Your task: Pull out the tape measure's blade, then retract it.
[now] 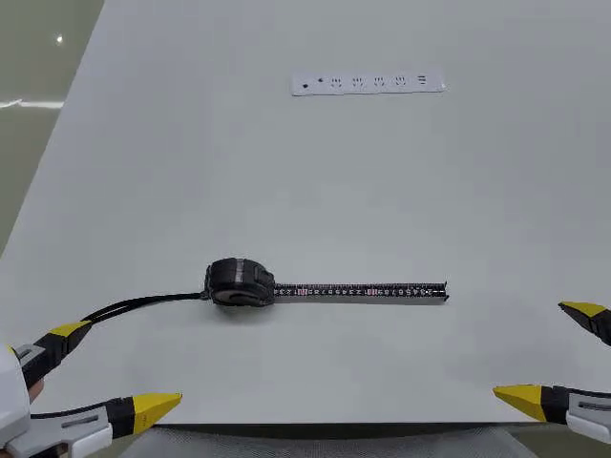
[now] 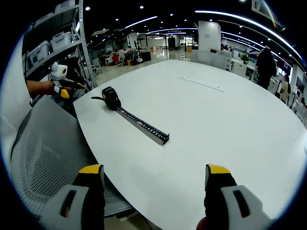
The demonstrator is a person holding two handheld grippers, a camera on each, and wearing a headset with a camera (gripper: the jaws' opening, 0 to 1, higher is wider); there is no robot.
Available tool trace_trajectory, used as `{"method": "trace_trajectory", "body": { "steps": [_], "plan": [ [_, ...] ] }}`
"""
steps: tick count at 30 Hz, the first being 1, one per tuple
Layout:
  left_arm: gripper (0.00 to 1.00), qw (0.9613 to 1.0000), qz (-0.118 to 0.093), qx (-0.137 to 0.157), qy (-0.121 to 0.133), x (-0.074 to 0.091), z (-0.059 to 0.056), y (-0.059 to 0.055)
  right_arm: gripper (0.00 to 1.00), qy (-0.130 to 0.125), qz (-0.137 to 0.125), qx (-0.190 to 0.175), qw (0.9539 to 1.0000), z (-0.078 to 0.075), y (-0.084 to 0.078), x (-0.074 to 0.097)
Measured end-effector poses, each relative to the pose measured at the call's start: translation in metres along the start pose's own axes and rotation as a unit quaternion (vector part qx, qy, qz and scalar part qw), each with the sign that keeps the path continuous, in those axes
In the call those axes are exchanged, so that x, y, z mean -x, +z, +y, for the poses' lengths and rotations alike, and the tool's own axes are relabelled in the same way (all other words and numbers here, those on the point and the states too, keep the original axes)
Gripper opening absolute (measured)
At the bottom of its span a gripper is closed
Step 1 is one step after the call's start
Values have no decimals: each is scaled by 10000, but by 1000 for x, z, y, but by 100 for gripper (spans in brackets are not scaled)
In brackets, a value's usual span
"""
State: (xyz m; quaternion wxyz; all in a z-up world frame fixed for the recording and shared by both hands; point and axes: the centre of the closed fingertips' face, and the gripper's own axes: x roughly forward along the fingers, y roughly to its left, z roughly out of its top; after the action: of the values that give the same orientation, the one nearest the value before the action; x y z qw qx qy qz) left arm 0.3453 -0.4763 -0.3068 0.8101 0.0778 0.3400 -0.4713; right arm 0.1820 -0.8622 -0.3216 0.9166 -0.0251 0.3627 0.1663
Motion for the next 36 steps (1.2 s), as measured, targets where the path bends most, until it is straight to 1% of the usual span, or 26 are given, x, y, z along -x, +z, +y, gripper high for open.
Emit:
{"method": "trace_trajectory", "body": {
  "steps": [2, 4, 6, 9, 15, 17, 18, 19, 22, 26, 31, 36],
  "plan": [
    [94, 10000, -25, 40, -44, 0, -2, 0, 87, 18, 12, 10, 10000, 1, 0, -1],
    [94, 10000, 17, -5, -20, 0, -2, -1, 87, 16, 21, 11, 10000, 2, 0, -2],
    [94, 10000, 23, 17, -32, 0, -2, -2, 87, 47, 4, -49, 10000, 3, 0, -2],
    [94, 10000, 36, -2, -33, 0, -2, -1, 87, 53, 24, -31, 10000, 3, -1, -3],
    [94, 9999, 22, 66, -72, -1, -4, 1, 87, 60, 55, -5, 10000, 3, -2, -3],
    [94, 10000, 53, 65, -49, -2, -3, 2, 87, 56, 41, -3, 10000, 2, 0, -3],
    [94, 10000, 44, 66, -42, -2, -3, 4, 87, 56, 29, -10, 10000, 2, 0, -3],
    [94, 9999, 29, 133, -32, -4, -2, 6, 87, 57, 21, -8, 10000, 2, 1, -4],
    [94, 9998, 9, 175, -31, -7, -5, 11, 87, 75, 19, 11, 10000, 2, 3, -6],
    [94, 9997, -100, 214, -22, -13, -8, 20, 87, 139, -28, 23, 9999, 3, 6, -10],
    [94, 9993, -168, 323, 70, -20, -8, 27, 87, 194, -92, -15, 9998, 2, 10, -12],
    [94, 9987, -219, 444, 142, -27, -9, 35, 86, 185, -153, -50, 9997, -1, 13, -15]
  ]
}}
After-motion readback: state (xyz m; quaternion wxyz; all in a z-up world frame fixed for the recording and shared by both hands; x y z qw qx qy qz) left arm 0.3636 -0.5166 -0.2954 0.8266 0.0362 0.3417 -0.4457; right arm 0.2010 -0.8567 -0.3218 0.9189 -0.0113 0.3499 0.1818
